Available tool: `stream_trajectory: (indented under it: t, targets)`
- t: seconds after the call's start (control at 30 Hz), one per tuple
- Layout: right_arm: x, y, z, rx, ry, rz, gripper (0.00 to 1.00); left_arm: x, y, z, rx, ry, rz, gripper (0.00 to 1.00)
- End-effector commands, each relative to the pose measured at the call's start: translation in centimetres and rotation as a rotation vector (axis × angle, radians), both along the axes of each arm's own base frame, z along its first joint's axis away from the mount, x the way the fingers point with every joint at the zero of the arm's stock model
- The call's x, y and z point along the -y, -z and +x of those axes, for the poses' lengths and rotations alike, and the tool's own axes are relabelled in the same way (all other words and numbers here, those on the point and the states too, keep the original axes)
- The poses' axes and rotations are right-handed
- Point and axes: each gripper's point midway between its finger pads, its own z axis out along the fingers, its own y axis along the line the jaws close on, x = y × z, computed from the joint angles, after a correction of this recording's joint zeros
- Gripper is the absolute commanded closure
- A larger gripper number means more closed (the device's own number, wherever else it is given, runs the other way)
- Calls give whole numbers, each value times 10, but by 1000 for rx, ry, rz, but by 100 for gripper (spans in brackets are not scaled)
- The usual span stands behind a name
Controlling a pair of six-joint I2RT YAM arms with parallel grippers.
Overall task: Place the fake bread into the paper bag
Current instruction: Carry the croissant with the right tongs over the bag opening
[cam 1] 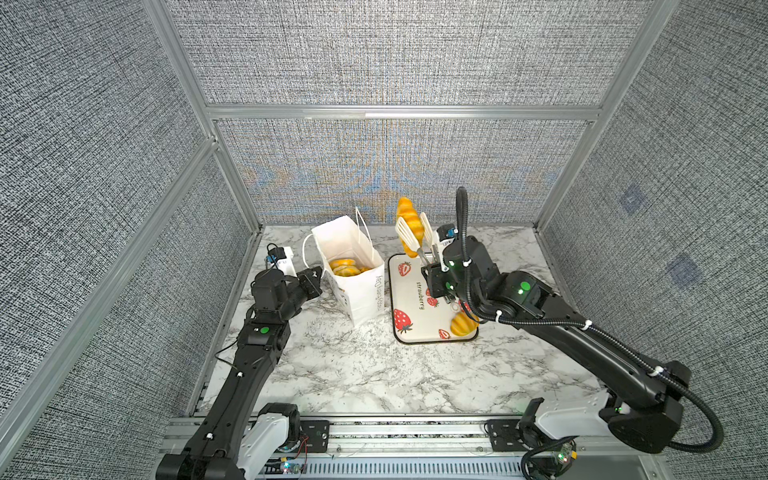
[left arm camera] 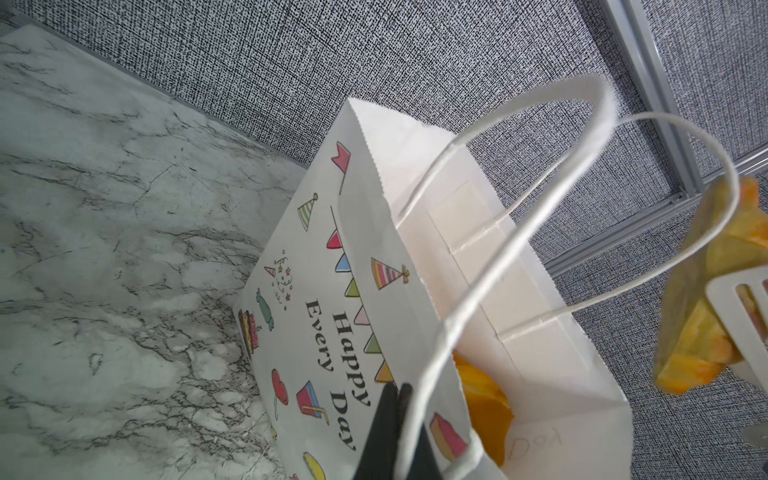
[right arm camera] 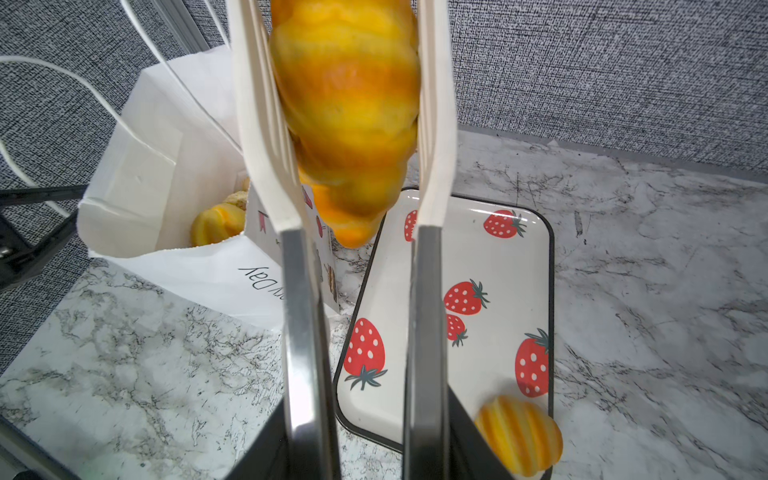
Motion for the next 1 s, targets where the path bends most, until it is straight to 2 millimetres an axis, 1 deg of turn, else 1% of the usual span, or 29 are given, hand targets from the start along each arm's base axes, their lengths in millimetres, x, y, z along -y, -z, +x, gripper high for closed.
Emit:
stream_trajectory:
  t: [0.0, 0.27, 0.53, 0.77, 0.9, 0.97]
  targets:
    - [-9, -25, 4, 84, -11, 57, 59, 1, -6, 0, 19, 6, 7, 100]
    - [-34, -42, -8, 147, -79, 112, 59, 3, -12, 0, 34, 20, -2, 100]
    - [-62, -53, -19, 189, -151, 130, 59, 3, -11, 0, 30, 19, -1, 100]
    - [-87, -56, -22, 194, -202, 125, 59, 3, -7, 0, 23, 18, -5, 100]
    - [-100, -54, -20, 191, -222, 128, 59, 3, -6, -1, 21, 18, -5, 100]
    - [-106, -50, -18, 185, -228, 123, 59, 3, -6, -1, 23, 18, -2, 100]
